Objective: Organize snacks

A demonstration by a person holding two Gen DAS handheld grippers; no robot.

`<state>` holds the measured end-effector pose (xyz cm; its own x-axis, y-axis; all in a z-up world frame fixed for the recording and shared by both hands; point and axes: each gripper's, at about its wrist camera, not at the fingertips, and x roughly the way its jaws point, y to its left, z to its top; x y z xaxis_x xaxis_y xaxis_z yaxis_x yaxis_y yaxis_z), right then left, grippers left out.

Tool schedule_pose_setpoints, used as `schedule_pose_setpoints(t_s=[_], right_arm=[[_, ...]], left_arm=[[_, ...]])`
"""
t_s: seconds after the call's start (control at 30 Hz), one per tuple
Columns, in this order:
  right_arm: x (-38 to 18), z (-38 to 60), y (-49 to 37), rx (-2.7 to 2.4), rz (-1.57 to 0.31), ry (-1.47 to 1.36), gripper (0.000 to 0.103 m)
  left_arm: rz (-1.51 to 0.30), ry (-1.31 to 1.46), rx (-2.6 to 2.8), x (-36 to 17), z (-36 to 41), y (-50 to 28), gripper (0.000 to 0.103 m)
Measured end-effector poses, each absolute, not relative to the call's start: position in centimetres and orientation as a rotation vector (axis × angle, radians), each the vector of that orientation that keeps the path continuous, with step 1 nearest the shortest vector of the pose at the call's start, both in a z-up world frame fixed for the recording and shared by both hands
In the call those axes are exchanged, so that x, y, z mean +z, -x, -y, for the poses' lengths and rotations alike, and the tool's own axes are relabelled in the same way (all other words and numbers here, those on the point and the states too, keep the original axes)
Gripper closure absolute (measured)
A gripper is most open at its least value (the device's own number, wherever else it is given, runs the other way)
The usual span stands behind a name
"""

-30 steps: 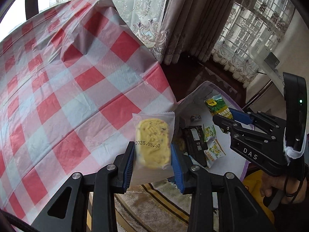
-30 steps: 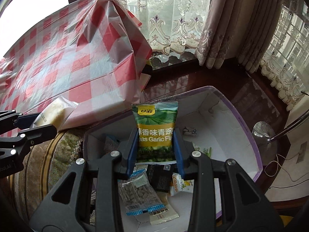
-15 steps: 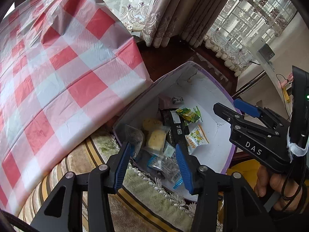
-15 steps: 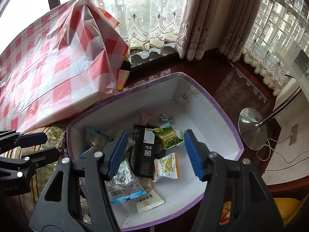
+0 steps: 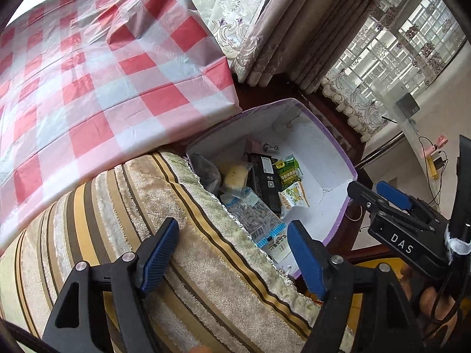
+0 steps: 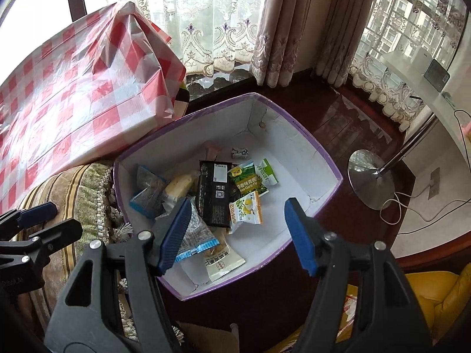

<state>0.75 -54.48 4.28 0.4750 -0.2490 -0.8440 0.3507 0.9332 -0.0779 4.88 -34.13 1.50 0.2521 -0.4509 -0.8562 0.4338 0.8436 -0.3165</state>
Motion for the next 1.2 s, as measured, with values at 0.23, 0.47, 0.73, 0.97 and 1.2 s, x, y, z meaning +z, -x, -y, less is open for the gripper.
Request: schedule_pose_setpoints(t_s=[0.23,0.47,0.73,0.97,1.2], right_arm=[[4.3,54.5,-1.3,-0.360,-1.001,-0.088,0.034],[4.2,54.8,-1.3,-0.357,-1.005,-0.101,0.034],[4.1,54.8,-1.3,-0.355,-1.007,-0.104,0.034],[4.1,54.8,-1.4,-0.352,-1.009,-0.103,0.034],[4.1,54.8,-1.4,-0.352,-1.009,-0.104,0.034]], left_arm=[[-1.177,0.024,-0.638,1.1,34.7,-5.1,0.011],[-1.190,0.027,-0.649,0.8,35.3,-5.3,0.004],[-1.188,0.024,-0.651,0.7,35.3,-5.4,0.002],[-1.189,0.024,-0.651,0.7,35.4,-5.4,0.002],[-1.189,0.024,-0.651,0.7,35.4,-5.4,0.002]])
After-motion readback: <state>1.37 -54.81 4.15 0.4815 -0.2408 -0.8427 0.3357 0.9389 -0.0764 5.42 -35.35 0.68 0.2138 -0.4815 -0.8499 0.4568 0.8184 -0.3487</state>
